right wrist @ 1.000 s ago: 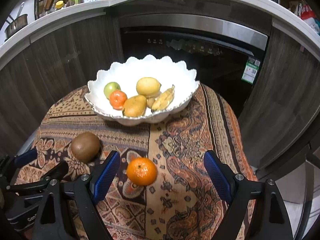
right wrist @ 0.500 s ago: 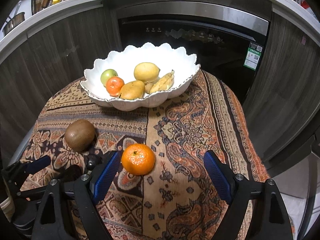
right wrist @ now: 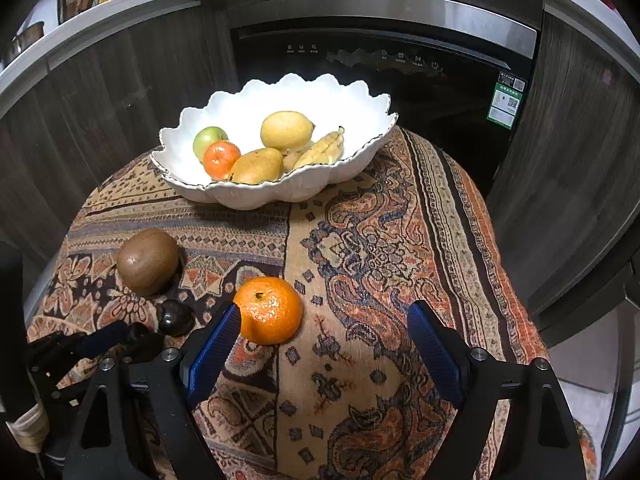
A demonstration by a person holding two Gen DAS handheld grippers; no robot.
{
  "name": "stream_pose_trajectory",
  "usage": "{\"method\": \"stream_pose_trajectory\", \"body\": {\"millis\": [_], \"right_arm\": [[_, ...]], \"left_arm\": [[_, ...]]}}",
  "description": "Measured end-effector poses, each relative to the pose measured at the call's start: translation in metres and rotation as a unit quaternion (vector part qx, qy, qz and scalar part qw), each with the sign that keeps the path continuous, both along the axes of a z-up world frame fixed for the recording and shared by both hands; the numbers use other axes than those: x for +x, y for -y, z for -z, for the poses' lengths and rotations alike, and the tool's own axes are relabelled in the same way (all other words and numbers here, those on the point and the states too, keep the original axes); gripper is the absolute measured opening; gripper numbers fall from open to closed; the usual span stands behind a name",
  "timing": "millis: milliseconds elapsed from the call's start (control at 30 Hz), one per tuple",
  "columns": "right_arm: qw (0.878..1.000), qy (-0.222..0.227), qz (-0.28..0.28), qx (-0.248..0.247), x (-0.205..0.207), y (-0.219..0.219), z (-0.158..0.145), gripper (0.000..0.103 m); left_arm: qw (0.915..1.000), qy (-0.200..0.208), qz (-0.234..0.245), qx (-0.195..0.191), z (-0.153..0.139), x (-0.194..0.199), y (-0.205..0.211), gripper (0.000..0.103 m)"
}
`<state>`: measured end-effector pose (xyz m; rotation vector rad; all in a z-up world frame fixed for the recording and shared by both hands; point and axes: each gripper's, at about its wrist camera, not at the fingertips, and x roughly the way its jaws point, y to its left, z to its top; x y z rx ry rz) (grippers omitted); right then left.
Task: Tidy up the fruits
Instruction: 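Grasp a dark plum with the left tool while the right tool approaches the other plum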
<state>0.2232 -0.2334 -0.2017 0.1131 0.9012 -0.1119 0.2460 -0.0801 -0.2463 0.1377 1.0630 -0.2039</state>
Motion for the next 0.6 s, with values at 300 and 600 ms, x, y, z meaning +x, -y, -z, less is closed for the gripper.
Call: {"method": "stream_pose_trajectory", "body": {"millis": [300,600], "right_arm": [[1.0,-0.002,0.002,-0.004,-0.001,0.0,0.0,0.086],[1.0,0.005,-0.014,-0.011,-0.001,-0.014,-0.006,0.086]], "left_arm": [[1.0,0.001,0.004,-0.005,-0.001,0.001,0.001,0.027],[0.9998,0.011,-0.014,-0.002,-0.012,-0.007,-0.018,0.027]]}}
